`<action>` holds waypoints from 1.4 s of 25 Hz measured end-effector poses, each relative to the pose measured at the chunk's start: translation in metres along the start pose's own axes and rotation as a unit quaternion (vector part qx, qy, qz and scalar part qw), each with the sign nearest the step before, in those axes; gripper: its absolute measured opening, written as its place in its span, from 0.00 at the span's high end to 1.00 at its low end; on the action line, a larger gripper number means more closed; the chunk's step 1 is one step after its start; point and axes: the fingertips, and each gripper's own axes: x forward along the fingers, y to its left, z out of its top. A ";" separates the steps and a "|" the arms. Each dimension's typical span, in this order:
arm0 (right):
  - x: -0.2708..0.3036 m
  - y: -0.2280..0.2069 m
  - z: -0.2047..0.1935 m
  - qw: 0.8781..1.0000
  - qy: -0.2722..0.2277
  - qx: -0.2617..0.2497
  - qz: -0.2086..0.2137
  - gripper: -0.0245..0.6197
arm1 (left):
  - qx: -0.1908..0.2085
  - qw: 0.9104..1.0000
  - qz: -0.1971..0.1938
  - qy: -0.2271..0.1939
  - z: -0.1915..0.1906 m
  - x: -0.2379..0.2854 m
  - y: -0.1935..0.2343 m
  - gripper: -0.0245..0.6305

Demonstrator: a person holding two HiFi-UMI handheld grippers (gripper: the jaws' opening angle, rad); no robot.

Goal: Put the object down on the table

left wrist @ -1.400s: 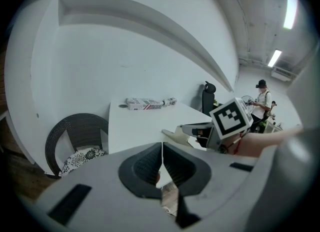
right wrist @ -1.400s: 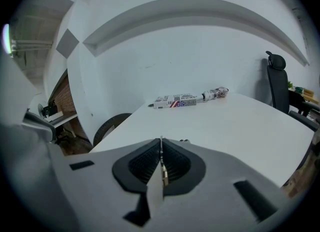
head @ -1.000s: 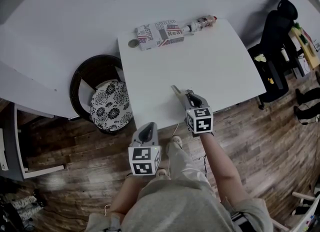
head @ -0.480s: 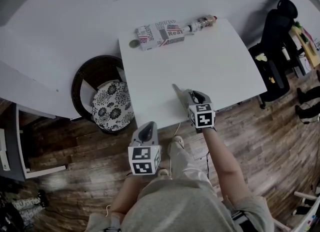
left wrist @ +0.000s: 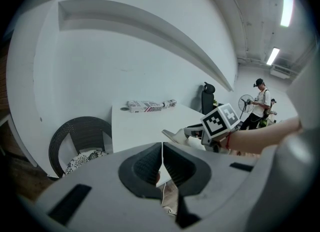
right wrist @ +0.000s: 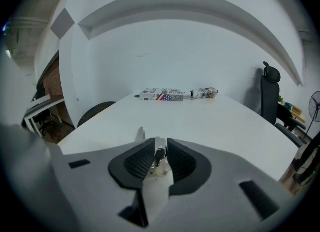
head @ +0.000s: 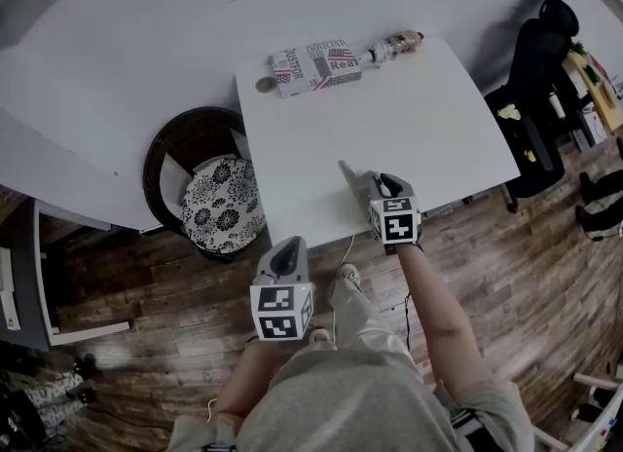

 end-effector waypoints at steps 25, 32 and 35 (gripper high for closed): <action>-0.167 0.092 0.016 0.995 -0.090 0.017 0.030 0.95 | 0.002 0.999 -0.012 -0.040 -0.019 -0.104 -0.012 0.95; -0.224 0.122 0.011 0.992 -0.121 0.025 0.040 0.97 | 0.003 0.999 -0.017 -0.049 -0.033 -0.135 -0.019 0.95; -0.246 0.134 0.007 0.990 -0.132 0.028 0.045 0.97 | 0.003 0.998 -0.018 -0.053 -0.037 -0.145 -0.022 0.95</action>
